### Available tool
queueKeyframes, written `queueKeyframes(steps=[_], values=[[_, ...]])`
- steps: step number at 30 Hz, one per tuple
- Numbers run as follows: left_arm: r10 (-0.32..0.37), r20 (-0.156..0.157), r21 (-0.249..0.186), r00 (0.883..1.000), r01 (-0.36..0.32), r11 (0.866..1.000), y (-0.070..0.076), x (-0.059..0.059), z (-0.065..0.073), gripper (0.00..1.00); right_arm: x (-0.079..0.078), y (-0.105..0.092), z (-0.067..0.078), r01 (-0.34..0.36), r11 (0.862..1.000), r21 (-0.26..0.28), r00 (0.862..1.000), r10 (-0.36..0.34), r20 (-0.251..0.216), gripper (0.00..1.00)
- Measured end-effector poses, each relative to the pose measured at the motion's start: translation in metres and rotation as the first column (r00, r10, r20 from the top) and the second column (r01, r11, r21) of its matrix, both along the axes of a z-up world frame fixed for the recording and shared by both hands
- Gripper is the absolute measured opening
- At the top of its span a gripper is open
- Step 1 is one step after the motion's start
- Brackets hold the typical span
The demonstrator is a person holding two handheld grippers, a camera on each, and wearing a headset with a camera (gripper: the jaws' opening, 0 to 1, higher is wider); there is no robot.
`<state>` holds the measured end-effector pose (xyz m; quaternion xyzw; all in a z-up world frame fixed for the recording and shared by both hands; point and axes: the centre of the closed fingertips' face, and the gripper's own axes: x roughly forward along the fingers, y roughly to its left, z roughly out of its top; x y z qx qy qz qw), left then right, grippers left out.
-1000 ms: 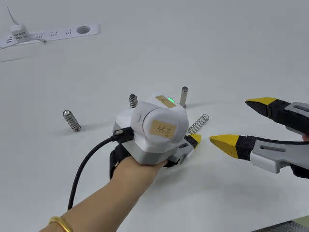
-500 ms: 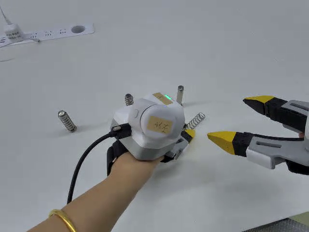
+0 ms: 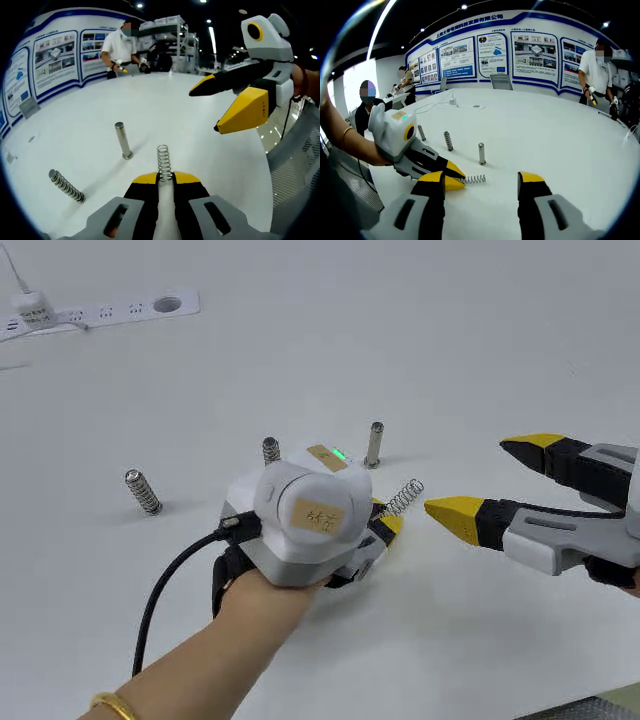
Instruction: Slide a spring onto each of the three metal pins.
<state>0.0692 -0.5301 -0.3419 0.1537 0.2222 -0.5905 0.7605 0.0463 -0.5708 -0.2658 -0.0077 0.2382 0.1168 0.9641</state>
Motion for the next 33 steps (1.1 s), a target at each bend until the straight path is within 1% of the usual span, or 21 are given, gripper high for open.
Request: queueKeyframes(steps=[4,5,6,8,9,11,13,16,19,21,22,23,25,28,30,32,33], values=[[0.028,-0.008,-0.025,1.000,-0.029,0.999,0.007,0.001,0.006,0.10,0.004,0.001,0.004,0.017,0.999,0.041,1.000,-0.017,0.000,0.57],[0.034,-0.012,-0.025,0.999,-0.034,0.999,0.009,0.001,0.007,0.10,0.005,0.001,0.004,0.023,0.998,0.050,1.000,-0.023,-0.004,0.56],[0.044,-0.016,-0.027,0.999,-0.044,0.999,0.012,0.001,0.008,0.10,0.005,0.001,0.004,0.031,0.998,0.057,0.999,-0.030,-0.009,0.55],[0.058,-0.028,-0.053,0.998,-0.060,0.997,0.016,-0.001,0.012,0.10,0.005,0.001,0.002,0.042,0.997,0.070,0.999,-0.040,-0.030,0.53],[0.062,-0.038,-0.057,0.997,-0.064,0.996,0.020,-0.003,0.012,0.10,0.005,0.003,0.001,0.047,0.995,0.084,0.998,-0.044,-0.037,0.52],[0.063,-0.035,-0.062,0.997,-0.065,0.996,0.024,-0.004,0.014,0.10,0.005,0.005,0.001,0.047,0.994,0.099,0.998,-0.043,-0.041,0.50],[0.064,-0.040,-0.078,0.997,-0.067,0.995,0.027,-0.006,0.018,0.10,0.006,0.009,0.002,0.044,0.993,0.109,0.998,-0.039,-0.045,0.49],[0.063,-0.033,-0.098,0.997,-0.066,0.993,0.032,-0.007,0.024,0.10,0.007,0.016,0.003,0.034,0.991,0.132,0.998,-0.027,-0.049,0.46],[0.063,-0.023,-0.115,0.998,-0.065,0.991,0.037,-0.006,0.028,0.10,0.008,0.026,0.005,0.025,0.981,0.191,0.998,-0.015,-0.054,0.43],[0.070,-0.038,-0.136,0.997,-0.074,0.988,0.039,-0.005,0.032,0.10,0.010,0.029,0.007,0.027,0.976,0.216,0.999,-0.016,-0.052,0.41],[0.074,-0.051,-0.156,0.996,-0.081,0.984,0.040,-0.005,0.035,0.10,0.010,0.031,0.007,0.030,0.972,0.232,0.998,-0.018,-0.054,0.40],[0.076,-0.056,-0.163,0.996,-0.085,0.983,0.042,-0.005,0.037,0.10,0.011,0.032,0.008,0.029,0.970,0.241,0.998,-0.017,-0.055,0.39],[0.076,-0.052,-0.179,0.996,-0.084,0.980,0.045,-0.005,0.042,0.10,0.012,0.036,0.009,0.027,0.965,0.262,0.998,-0.014,-0.054,0.38],[0.079,-0.060,-0.197,0.995,-0.089,0.976,0.050,-0.005,0.046,0.10,0.014,0.041,0.011,0.022,0.957,0.290,0.999,-0.007,-0.052,0.37],[0.079,-0.068,-0.209,0.995,-0.092,0.974,0.053,-0.007,0.049,0.10,0.015,0.047,0.013,0.016,0.946,0.324,0.999,0.002,-0.053,0.35],[0.075,-0.071,-0.218,0.995,-0.089,0.972,0.057,-0.009,0.051,0.10,0.016,0.050,0.015,0.013,0.939,0.344,0.999,0.005,-0.052,0.33],[0.073,-0.072,-0.220,0.995,-0.087,0.972,0.058,-0.010,0.052,0.10,0.017,0.050,0.015,0.011,0.937,0.348,0.999,0.008,-0.053,0.33]])
